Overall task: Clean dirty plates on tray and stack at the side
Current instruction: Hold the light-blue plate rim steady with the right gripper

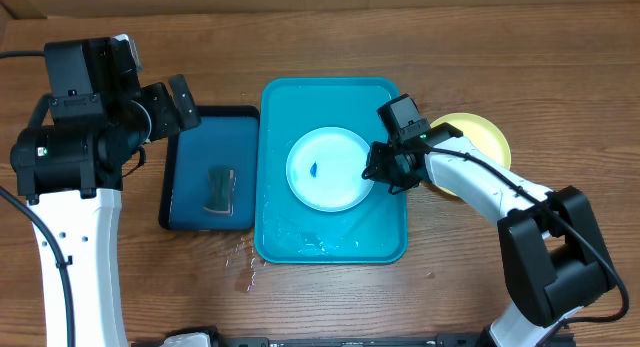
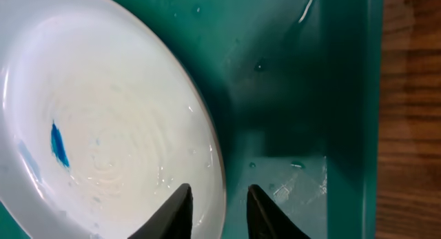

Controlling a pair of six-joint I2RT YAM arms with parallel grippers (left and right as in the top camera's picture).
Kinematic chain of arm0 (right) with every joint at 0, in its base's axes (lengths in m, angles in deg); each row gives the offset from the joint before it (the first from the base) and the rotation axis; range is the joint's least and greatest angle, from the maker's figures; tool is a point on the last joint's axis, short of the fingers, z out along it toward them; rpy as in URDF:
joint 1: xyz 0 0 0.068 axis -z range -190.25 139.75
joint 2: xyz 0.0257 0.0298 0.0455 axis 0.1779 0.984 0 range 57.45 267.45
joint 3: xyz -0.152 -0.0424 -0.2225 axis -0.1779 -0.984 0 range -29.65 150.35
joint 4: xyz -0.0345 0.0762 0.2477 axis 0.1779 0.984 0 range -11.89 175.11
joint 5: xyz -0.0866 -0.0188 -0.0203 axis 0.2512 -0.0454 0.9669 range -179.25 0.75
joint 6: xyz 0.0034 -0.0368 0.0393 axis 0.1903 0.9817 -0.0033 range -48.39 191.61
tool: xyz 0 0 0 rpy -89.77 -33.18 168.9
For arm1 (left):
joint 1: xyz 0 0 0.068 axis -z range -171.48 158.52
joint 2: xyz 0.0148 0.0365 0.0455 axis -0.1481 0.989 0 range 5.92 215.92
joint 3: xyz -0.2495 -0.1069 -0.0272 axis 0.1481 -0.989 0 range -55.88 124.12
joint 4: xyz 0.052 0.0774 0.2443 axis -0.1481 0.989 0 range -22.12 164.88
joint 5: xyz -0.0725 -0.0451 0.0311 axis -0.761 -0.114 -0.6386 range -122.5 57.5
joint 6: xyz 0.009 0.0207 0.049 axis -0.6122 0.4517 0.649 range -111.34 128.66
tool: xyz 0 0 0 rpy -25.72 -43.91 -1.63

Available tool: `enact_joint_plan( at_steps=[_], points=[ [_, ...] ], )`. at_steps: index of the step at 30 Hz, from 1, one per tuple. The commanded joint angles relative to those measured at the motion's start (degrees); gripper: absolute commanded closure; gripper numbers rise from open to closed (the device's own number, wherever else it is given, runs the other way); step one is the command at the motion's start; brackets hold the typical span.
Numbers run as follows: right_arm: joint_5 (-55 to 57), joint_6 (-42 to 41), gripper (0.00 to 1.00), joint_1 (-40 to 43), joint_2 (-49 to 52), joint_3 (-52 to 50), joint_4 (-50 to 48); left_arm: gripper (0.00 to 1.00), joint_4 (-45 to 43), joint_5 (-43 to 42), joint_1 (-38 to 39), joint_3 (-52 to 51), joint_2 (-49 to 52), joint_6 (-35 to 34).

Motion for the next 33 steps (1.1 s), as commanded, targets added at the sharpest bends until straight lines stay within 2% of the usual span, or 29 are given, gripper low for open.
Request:
enact_joint_plan(
  at_steps=[1, 10, 13, 18, 27, 33],
  points=[
    [-0.31, -0.04, 0.66, -0.28, -1.42, -1.18, -0.48, 0.0, -0.07, 0.39, 0.07, 0.44, 0.24, -0.74],
    [-0.28, -0.02, 0.67, -0.28, -1.42, -4.07, -4.85, 0.0, -0.07, 0.39, 0.07, 0.44, 0.24, -0.74],
    [0.85, -0.04, 0.77, -0.28, -1.42, -4.31, -5.25, 0.0, -0.07, 0.39, 0.07, 0.44, 0.24, -0.74],
    [1.6, -0.04, 0.88, -0.28, -1.42, -4.31, -5.46, 0.0, -0.07, 0.39, 0.07, 0.44, 0.24, -0.74],
    [1.57, 0.42, 0.94, -0.28, -1.44, -4.28, -5.46, 0.0, -0.07, 0.39, 0.07, 0.44, 0.24, -0.74],
    [1.6, 1.16, 0.94, -0.35, -1.42, -4.31, -5.44, 0.0, -0.07, 0.39, 0.07, 0.44, 0.24, -0.74]
  ],
)
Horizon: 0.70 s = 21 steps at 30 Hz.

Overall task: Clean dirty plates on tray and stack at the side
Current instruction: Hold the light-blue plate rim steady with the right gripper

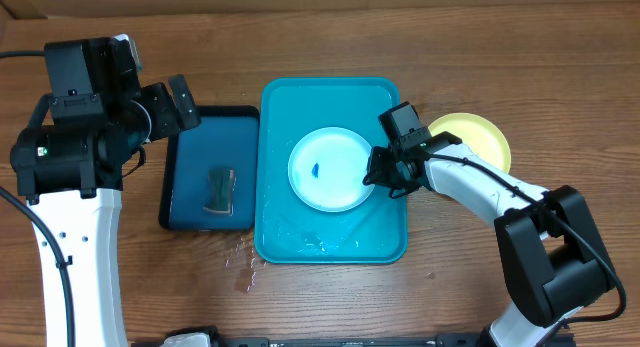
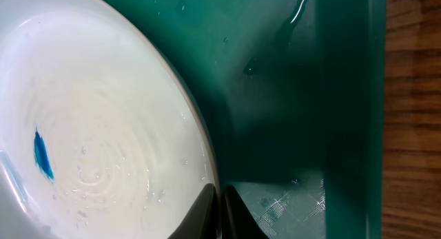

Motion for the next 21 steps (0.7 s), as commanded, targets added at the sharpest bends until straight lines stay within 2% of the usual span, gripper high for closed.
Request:
enact_joint_plan(
  at_steps=[1, 21],
  points=[
    [0.92, 1.95, 0.92, -0.5, -1.4, -0.57, -0.15, 0.0, -0.07, 0.37, 0.04, 0.44, 0.24, -0.74],
    [-1.07, 1.31, 0.85, -0.72, -1.46, 0.33, 0.92, 0.0, -0.07, 0.39, 0.04, 0.44, 0.24, -0.74]
  ],
)
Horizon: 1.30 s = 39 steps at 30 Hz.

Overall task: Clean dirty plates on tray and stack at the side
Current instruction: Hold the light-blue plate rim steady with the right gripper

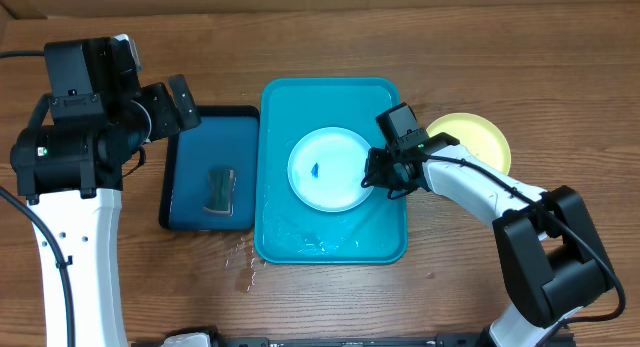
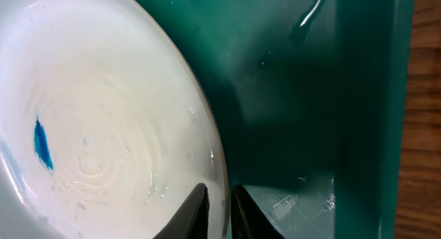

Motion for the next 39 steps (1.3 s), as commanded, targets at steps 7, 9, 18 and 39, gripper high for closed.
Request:
enact_joint_plan(
  at_steps=[7, 9, 18, 39],
  points=[
    [-0.72, 0.57, 0.76, 0.37, -1.46, 1.05, 1.11, 0.0, -0.07, 0.39, 0.04, 0.44, 0.24, -0.74],
    [-0.39, 1.2, 0.75, 0.37, -1.46, 1.05, 1.09, 0.0, -0.07, 0.39, 0.04, 0.44, 0.24, -0.74],
    [-0.2, 1.57, 0.74, 0.37, -1.46, 1.03, 1.11, 0.0, -0.07, 0.39, 0.04, 0.44, 0.24, -0.74],
    [0.0, 1.79, 0.87, 0.35, -1.14, 0.92, 0.87, 0.0, -0.07, 0.39, 0.04, 0.44, 0.24, -0.74]
  ],
)
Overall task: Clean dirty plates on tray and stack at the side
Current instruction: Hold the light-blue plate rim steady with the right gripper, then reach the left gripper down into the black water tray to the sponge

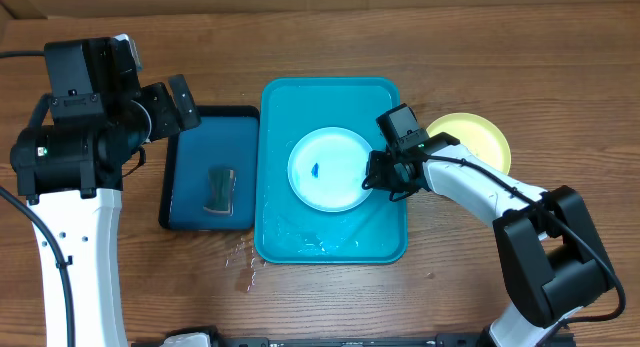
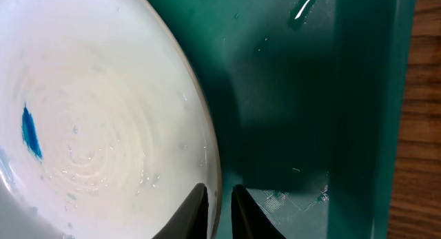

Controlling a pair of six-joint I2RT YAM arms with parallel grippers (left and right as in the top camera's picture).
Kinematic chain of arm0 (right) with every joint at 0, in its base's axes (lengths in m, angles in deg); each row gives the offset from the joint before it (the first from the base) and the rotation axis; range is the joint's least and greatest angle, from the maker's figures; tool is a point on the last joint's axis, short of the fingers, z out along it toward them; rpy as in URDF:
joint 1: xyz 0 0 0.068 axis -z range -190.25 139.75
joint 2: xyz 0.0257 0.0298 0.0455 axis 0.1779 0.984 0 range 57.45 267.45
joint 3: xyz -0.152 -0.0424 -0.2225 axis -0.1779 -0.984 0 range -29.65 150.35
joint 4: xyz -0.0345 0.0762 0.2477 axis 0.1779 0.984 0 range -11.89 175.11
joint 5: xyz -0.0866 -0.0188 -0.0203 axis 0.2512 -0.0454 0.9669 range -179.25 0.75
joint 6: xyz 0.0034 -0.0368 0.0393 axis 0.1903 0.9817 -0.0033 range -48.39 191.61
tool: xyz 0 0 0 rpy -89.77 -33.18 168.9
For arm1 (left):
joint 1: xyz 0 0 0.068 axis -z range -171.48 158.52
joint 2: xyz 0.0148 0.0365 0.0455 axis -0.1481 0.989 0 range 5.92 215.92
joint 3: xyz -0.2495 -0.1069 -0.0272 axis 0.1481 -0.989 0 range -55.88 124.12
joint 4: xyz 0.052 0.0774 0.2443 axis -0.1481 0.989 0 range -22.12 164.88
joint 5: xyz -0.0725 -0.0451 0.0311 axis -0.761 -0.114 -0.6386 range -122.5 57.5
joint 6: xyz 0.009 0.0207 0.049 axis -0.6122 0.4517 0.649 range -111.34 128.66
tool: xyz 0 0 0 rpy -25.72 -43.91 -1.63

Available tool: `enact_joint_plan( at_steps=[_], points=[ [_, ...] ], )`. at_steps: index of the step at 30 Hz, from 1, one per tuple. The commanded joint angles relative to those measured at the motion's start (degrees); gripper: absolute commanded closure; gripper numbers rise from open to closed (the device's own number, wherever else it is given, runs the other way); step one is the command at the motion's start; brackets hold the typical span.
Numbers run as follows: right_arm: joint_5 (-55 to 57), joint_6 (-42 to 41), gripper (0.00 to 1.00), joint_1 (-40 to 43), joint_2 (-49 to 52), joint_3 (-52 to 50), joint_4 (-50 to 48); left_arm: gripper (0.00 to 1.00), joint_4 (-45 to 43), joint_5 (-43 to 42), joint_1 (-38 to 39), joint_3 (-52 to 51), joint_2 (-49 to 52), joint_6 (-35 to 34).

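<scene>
A white plate [image 1: 328, 169] with a blue smear [image 1: 315, 171] lies in the teal tray [image 1: 300, 97]. My right gripper [image 1: 375, 179] is at the plate's right rim. In the right wrist view the plate [image 2: 103, 115] is wet, the smear [image 2: 29, 132] sits at its left, and the gripper [image 2: 219, 210] has one finger over the plate and one outside it, shut on the rim. My left gripper [image 1: 178, 102] hangs open over the top left corner of the dark blue tray [image 1: 215, 122]. A yellow plate [image 1: 480, 137] rests on the table right of the teal tray.
A grey sponge [image 1: 219, 190] lies in the dark blue tray. Water drops [image 1: 243, 262] spot the table at the teal tray's front left corner. The teal tray's right wall [image 2: 365, 115] stands close to the right gripper.
The right gripper holds the same narrow stance on the plate's rim. In the wrist view the plate has shifted slightly left and up. The left arm has not moved.
First my right gripper stood wide open astride the white plate's right rim. Then its fingers were almost together at the rim. After that they were a little apart with the rim between them, and they stay so now. The left arm has stayed still.
</scene>
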Motion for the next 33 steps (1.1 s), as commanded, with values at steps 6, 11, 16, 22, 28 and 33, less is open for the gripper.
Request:
enact_joint_plan(
  at_steps=[6, 11, 16, 22, 28, 33],
  points=[
    [0.33, 0.11, 0.91, 0.26, -1.14, 0.87, -0.22, 0.0, -0.07, 0.39, 0.07, 0.44, 0.24, -0.74],
    [0.33, 0.11, 0.95, 0.26, -1.14, 0.87, -0.22, 0.0, -0.85, -3.34, 0.07, 0.44, 0.24, -0.79],
    [0.31, 0.11, 0.95, 0.26, -1.14, 0.87, -0.2, 0.0, 4.46, -10.4, 0.09, 0.28, 0.57, 2.45],
    [0.33, -0.11, 0.95, 0.26, -1.14, 0.87, -0.22, 0.0, 7.8, -10.12, 0.09, -4.85, 1.99, 4.13],
    [0.37, -0.07, 0.95, 0.26, -1.14, 0.87, -0.07, 0.24, 4.07, -9.75, 0.09, -13.88, 5.55, 5.51],
    [0.57, -0.07, 0.95, 0.26, -1.14, 0.87, 0.02, 0.41, 3.54, -9.73, 0.24, -17.05, 10.84, 5.55]
  ],
)
